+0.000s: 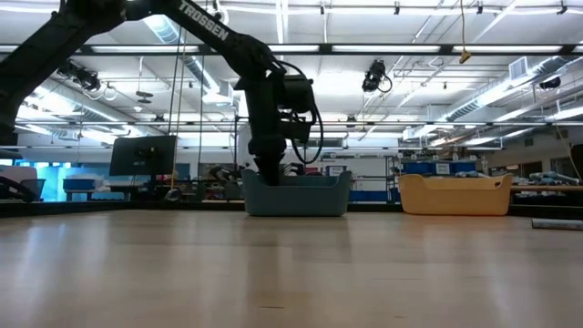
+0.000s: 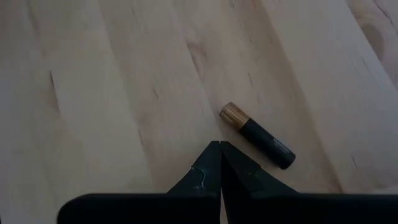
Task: Sort batteries
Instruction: Put the large black battery into the blue bin, then put the small black battery into the orange bin
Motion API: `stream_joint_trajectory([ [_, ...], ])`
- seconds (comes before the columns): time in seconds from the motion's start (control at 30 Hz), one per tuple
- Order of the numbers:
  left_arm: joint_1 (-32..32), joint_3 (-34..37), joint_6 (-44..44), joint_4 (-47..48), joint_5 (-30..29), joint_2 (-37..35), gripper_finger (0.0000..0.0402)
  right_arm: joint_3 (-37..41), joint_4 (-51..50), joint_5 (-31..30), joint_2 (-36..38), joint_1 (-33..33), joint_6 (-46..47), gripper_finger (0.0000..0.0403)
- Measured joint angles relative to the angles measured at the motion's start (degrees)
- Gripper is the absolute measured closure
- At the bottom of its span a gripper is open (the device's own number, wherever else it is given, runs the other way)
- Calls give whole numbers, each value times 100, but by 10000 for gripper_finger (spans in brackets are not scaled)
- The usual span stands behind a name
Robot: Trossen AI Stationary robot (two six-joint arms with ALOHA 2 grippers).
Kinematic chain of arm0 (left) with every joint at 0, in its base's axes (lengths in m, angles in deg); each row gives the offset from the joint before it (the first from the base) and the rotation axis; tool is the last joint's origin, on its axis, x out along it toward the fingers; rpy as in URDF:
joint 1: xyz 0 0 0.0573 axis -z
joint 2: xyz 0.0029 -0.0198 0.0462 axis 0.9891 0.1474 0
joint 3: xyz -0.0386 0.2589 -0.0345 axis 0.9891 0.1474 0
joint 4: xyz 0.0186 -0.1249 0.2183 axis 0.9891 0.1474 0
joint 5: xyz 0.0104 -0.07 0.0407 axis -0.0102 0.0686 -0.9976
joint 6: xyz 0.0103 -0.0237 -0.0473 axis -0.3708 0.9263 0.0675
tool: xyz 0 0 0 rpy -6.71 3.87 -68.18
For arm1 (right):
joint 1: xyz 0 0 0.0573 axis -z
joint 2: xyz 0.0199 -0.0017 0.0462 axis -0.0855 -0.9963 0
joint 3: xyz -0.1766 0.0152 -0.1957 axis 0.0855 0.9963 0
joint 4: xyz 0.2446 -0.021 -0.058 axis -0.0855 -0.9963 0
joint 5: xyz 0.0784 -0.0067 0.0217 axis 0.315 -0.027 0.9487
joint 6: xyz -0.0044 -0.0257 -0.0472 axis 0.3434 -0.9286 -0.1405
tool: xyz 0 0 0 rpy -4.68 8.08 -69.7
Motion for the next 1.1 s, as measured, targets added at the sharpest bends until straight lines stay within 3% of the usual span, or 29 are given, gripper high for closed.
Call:
stream_joint_trajectory([
  [0.2, 76, -4, -11, 164, 0, -25, 299, 1, 2, 2, 0, 10, 0, 394],
  [0.47, 160, -4, -71, 39, -18, -28, 294, 1, 9, 2, 0, 14, 0, 394],
  [0.6, 250, -2, -194, 33, -258, -138, 315, -1, 10, 2, 1, 17, -70, 394],
  [0.73, 404, 6, -212, -287, -139, -487, 372, 0, 14, 2, 0, 14, -139, 394],
  [0.8, 503, 195, -197, -745, 75, -736, 392, -1, 16, 2, 0, 14, -147, 394],
  [0.9, 738, 759, -193, -1648, 124, -1201, 393, -1, 11, 3, 0, 14, -152, 394],
  [1.1, 1340, 2813, 70, -4224, -71, -2462, 397, -1, 13, 4, 0, 14, -276, 394],
])
